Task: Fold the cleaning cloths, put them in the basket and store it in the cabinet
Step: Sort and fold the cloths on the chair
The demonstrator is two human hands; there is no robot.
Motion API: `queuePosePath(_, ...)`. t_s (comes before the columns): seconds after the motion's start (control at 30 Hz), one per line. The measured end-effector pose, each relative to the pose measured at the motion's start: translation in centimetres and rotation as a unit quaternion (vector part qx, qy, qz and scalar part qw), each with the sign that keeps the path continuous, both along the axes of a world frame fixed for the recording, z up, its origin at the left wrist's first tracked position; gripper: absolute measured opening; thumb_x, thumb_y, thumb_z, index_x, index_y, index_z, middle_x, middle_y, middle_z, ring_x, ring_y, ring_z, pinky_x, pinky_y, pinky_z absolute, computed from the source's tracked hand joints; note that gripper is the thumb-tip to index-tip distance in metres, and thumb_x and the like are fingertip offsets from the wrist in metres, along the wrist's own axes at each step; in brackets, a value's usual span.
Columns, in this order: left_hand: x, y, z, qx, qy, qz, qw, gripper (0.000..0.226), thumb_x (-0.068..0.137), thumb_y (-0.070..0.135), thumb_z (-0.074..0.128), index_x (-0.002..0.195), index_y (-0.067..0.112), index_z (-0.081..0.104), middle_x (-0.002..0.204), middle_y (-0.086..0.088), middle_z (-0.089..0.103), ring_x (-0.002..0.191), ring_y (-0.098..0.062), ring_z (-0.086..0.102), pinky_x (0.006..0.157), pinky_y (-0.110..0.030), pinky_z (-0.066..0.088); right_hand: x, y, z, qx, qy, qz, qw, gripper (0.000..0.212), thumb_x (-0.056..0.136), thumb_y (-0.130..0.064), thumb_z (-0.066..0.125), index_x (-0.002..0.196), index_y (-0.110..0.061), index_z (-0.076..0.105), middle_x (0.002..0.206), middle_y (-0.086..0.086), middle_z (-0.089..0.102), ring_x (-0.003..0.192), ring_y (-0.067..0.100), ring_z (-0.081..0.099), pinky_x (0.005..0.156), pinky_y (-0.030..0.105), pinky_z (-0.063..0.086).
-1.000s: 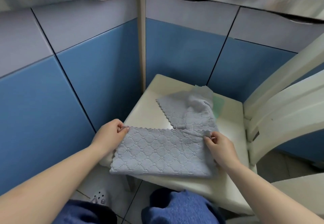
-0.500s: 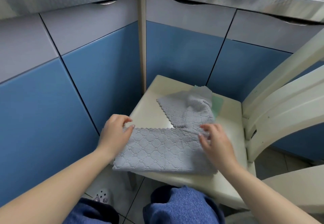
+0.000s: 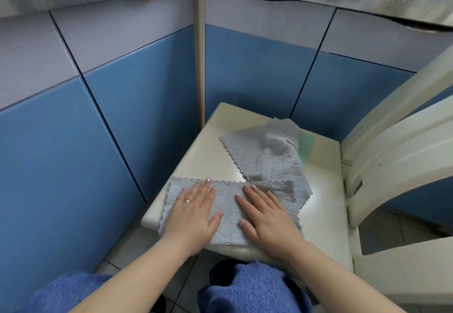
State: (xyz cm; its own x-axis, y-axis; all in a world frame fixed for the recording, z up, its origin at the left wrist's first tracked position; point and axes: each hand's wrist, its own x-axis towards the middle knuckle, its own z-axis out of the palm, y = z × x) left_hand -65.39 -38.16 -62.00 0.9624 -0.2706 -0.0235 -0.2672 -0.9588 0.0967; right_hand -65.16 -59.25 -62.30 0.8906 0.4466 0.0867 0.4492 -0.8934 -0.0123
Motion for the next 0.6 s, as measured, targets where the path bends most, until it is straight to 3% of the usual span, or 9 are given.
queuePosePath(0.03,0.0,0.6,-0.1,-0.006,0.003,0.007,1.000,0.078,0.084,0.058,0.003,0.149,0.017,0.020,0.157,0.000,0.010,0.146,-0.017,0.010,0.115,-0.034,-0.001,-0.1,-0.7,0.1,-0.010,0.001,-0.007,1.000,0.055,0.096,-0.054,0.021,0.135,-0.027,0.049,0.141,-0.003,0.050,0.129,0.015,0.047,0.107,0.037,0.022)
queuePosePath(0.1,0.0,1.8,0.0,-0.019,-0.018,0.014,1.000,0.082,0.082,0.060,-0.003,0.150,0.018,0.014,0.158,0.001,0.006,0.146,-0.016,0.003,0.112,-0.032,-0.009,-0.5,-1.7,0.3,-0.018,0.001,-0.013,1.000,0.060,0.096,-0.054,0.014,0.135,-0.027,0.049,0.140,-0.003,0.050,0.129,0.015,0.047,0.106,0.037,0.023)
queuePosePath(0.17,-0.2,2.3,0.1,-0.015,-0.016,0.017,1.000,0.084,0.080,0.061,-0.006,0.150,0.018,0.012,0.158,0.001,0.006,0.146,-0.016,0.002,0.113,-0.032,-0.010,-0.6,-1.9,0.7,-0.020,-0.015,-0.007,1.000,0.056,0.095,-0.054,0.022,0.131,-0.025,0.054,0.135,-0.002,0.055,0.124,0.017,0.053,0.105,0.038,0.034)
queuePosePath(0.23,-0.2,2.4,0.4,-0.015,-0.004,0.014,1.000,0.088,0.075,0.060,-0.010,0.151,0.019,0.010,0.159,0.001,0.002,0.146,-0.016,-0.001,0.117,-0.034,-0.008,0.1,-1.1,1.8,-0.005,-0.025,-0.001,1.000,0.049,0.086,-0.052,0.038,0.115,-0.024,0.066,0.119,-0.002,0.065,0.108,0.021,0.063,0.092,0.036,0.049)
queuePosePath(0.27,-0.2,2.3,0.7,-0.029,-0.003,0.016,0.999,0.088,0.075,0.059,-0.007,0.150,0.019,0.017,0.158,0.001,0.008,0.146,-0.017,0.004,0.117,-0.036,-0.004,0.8,-0.6,2.4,0.010,-0.028,-0.002,1.000,0.042,0.083,-0.048,0.042,0.103,-0.024,0.070,0.109,-0.003,0.068,0.099,0.022,0.065,0.085,0.035,0.051)
queuePosePath(0.33,-0.8,1.8,1.9,-0.058,-0.026,-0.034,0.997,0.070,0.082,0.054,0.017,0.136,0.020,0.047,0.147,0.000,0.041,0.138,-0.019,0.032,0.115,-0.036,0.012,2.1,0.8,3.7,0.040,-0.035,-0.007,0.999,0.027,0.080,-0.036,0.048,0.088,-0.024,0.071,0.101,-0.004,0.068,0.092,0.024,0.066,0.078,0.034,0.050)
queuePosePath(0.4,-2.0,1.3,2.0,-0.087,-0.060,-0.142,0.984,0.037,0.082,0.043,0.044,0.108,0.025,0.063,0.117,0.005,0.063,0.112,-0.015,0.054,0.102,-0.031,0.028,3.5,2.4,4.6,0.069,-0.010,-0.001,0.998,0.021,0.081,-0.023,0.054,0.095,-0.021,0.069,0.114,-0.001,0.065,0.103,0.027,0.061,0.085,0.037,0.045)
queuePosePath(0.47,-3.1,0.7,1.9,-0.112,-0.060,-0.214,0.969,0.024,0.079,0.040,0.055,0.095,0.026,0.064,0.102,0.010,0.063,0.094,-0.013,0.058,0.090,-0.027,0.035,4.7,3.9,5.0,0.064,0.030,0.010,0.997,0.026,0.086,-0.016,0.050,0.108,-0.020,0.063,0.126,0.001,0.058,0.114,0.026,0.053,0.092,0.035,0.036)
queuePosePath(0.6,-3.6,0.9,2.0,-0.111,-0.039,-0.214,0.970,0.020,0.072,0.040,0.054,0.087,0.029,0.062,0.096,0.016,0.063,0.087,-0.008,0.061,0.087,-0.022,0.033,6.0,5.8,4.9,0.001,0.067,0.012,0.998,0.025,0.090,-0.015,0.044,0.107,-0.021,0.060,0.115,0.006,0.058,0.103,0.029,0.055,0.079,0.033,0.035)
